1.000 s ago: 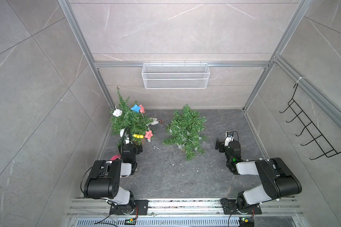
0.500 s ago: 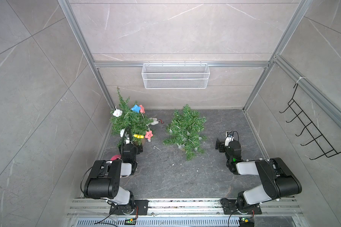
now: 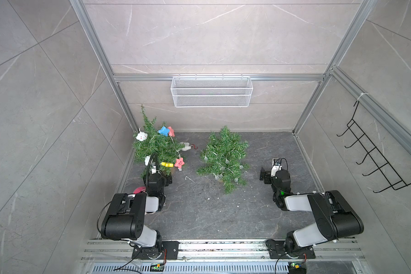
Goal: Wrap string light around the christmas tree
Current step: Reset both arms
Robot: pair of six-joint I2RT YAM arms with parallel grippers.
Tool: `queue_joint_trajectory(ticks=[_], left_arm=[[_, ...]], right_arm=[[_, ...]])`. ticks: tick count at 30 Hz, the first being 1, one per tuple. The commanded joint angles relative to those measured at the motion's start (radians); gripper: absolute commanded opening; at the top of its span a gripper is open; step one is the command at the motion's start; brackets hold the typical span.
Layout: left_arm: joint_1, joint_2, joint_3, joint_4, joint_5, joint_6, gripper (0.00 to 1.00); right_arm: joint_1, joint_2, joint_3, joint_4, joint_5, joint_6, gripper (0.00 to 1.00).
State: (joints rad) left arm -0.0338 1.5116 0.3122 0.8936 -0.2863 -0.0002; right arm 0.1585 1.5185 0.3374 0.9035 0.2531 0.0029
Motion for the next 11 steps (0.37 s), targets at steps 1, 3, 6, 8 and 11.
queue_joint_trajectory(ticks=[1,3,6,8,11], left_arm=[[0.004,-0.005,0.012,0.036,-0.001,-0.001,1.0],[0.003,-0.005,0.013,0.035,0.0,-0.001,1.0],[0.005,-0.005,0.013,0.036,0.0,-0.001,1.0],[0.005,-0.005,0.012,0.036,-0.001,0.0,1.0],[0.005,-0.005,0.012,0.036,-0.001,-0.001,1.0]], right_arm=[[-0.003,0.003,0.003,0.02,-0.007,-0.001,1.0],[-0.001,0.003,0.001,0.021,-0.004,-0.007,0.99],[-0.001,0.006,0.009,0.012,-0.004,-0.002,1.0],[-0.003,0.006,0.01,0.009,-0.007,-0.001,0.99],[-0.001,-0.002,-0.006,0.027,-0.032,-0.018,0.99]])
